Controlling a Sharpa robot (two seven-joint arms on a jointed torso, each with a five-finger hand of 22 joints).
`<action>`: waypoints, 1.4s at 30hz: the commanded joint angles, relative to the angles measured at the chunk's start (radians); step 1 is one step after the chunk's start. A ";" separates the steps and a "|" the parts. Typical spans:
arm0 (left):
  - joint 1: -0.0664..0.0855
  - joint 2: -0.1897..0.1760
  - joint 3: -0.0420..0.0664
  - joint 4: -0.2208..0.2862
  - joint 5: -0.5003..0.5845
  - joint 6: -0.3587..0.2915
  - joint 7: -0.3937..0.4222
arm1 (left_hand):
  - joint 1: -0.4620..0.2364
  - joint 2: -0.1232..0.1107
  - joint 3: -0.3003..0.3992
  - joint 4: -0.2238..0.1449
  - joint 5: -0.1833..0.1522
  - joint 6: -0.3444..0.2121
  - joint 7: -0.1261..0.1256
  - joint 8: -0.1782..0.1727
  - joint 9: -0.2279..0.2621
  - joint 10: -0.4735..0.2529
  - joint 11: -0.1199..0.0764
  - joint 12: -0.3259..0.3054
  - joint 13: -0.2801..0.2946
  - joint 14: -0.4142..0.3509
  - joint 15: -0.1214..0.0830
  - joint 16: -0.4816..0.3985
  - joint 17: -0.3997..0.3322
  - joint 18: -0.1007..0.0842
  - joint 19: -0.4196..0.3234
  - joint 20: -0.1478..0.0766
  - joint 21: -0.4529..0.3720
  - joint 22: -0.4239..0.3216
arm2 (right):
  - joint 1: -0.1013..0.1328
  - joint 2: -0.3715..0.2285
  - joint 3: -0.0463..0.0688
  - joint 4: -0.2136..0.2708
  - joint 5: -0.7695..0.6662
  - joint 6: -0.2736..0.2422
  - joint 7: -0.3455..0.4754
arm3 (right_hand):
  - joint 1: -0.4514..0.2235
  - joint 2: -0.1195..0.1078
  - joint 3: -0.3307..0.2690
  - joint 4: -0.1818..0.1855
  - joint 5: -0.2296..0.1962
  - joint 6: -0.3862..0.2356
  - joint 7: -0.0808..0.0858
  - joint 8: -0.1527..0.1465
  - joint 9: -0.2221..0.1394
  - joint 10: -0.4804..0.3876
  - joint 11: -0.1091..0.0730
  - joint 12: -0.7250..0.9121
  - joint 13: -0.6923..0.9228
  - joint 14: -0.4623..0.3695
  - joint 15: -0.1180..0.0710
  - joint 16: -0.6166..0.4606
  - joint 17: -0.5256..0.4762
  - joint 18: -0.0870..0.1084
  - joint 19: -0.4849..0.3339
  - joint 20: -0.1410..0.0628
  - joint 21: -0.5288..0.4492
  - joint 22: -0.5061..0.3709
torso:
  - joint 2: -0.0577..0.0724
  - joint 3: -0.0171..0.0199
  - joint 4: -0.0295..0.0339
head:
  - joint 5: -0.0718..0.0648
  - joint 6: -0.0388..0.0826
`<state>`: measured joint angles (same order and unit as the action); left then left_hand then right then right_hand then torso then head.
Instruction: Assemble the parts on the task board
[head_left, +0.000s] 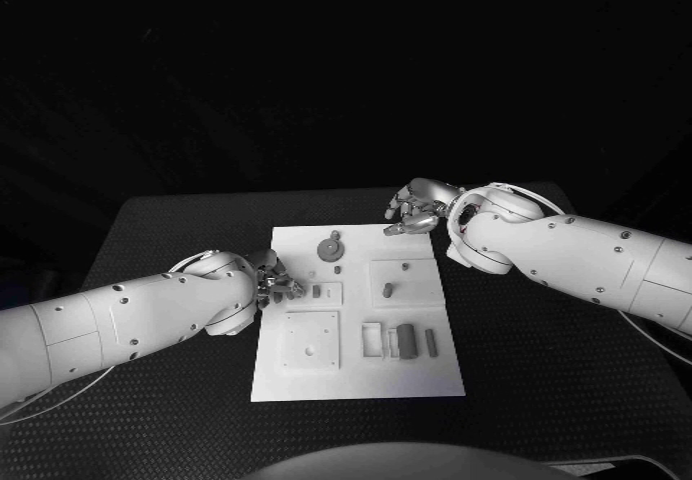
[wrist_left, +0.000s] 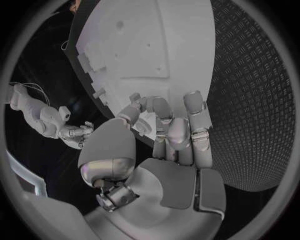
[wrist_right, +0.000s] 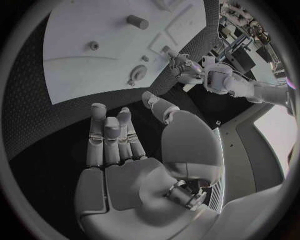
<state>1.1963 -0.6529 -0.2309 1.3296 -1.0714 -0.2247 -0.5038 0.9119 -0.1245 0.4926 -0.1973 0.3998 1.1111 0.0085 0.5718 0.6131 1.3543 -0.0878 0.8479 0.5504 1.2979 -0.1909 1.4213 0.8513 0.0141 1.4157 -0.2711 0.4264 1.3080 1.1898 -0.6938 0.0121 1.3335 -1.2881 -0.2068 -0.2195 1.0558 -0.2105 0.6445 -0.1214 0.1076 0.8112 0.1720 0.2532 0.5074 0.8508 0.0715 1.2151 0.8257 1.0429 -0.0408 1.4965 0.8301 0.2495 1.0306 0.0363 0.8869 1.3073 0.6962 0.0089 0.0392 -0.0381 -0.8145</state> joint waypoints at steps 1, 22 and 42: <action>0.000 0.000 0.001 0.004 -0.001 0.014 0.009 | 0.021 0.023 0.007 -0.015 0.011 0.007 0.001 0.006 0.000 0.004 -0.003 0.006 -0.002 0.002 -0.005 0.006 -0.001 -0.003 0.001 -0.001 0.004 0.020 | -0.001 0.001 0.000 0.001 -0.001 0.015 0.002 | -0.002 0.006 -0.001 0.006 -0.003 0.002 0.007 0.006 -0.001 -0.007 -0.003 0.003 -0.001 -0.003 0.002 0.005 -0.001 0.012 0.002 -0.006 -0.006 0.016 | 0.000 0.0008 0.0000 | 0.000 0.000; 0.012 0.036 0.002 -0.030 0.002 0.100 0.004 | 0.062 0.080 0.023 -0.056 0.033 0.006 0.003 0.006 0.000 0.004 -0.001 0.007 -0.003 0.002 -0.003 0.007 -0.003 -0.005 0.000 0.001 0.005 0.020 | -0.001 0.002 0.000 0.000 -0.001 0.020 0.001 | -0.004 0.006 -0.001 0.007 -0.003 0.002 0.007 0.006 -0.002 -0.007 -0.003 0.003 -0.001 -0.003 0.002 0.005 -0.002 0.012 0.002 -0.006 -0.006 0.016 | 0.000 0.0017 -0.0021 | 0.000 -0.001; 0.045 0.022 0.003 -0.025 -0.001 0.155 -0.010 | 0.092 0.076 0.033 -0.069 0.016 0.003 0.005 0.004 -0.001 0.003 0.001 0.005 -0.006 0.003 -0.001 0.006 -0.005 -0.007 -0.001 0.003 0.005 0.020 | -0.001 0.002 0.000 -0.001 -0.001 0.022 0.000 | -0.004 0.006 -0.001 0.008 -0.003 0.002 0.007 0.007 -0.002 -0.006 -0.003 0.004 -0.002 -0.003 0.002 0.005 -0.002 0.012 0.002 -0.006 -0.007 0.016 | 0.000 0.0004 -0.0003 | -0.002 -0.004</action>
<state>1.2393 -0.6321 -0.2286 1.3037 -1.0723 -0.0912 -0.5119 0.9306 -0.1146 0.4750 -0.2156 0.4166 1.1127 0.0101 0.5724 0.6112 1.3541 -0.0877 0.8517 0.5462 1.2985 -0.1869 1.4249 0.8473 0.0140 1.4137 -0.2691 0.4263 1.3074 1.1895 -0.6929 0.0121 1.3332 -1.2881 -0.1975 -0.2206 1.0558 -0.2105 0.6416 -0.1185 0.1076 0.8128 0.1739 0.2532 0.5067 0.8507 0.0715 1.2150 0.8260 1.0430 -0.0408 1.4965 0.8292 0.2496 1.0306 0.0363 0.8869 1.3073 0.6967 0.0102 0.0387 -0.0405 -0.8196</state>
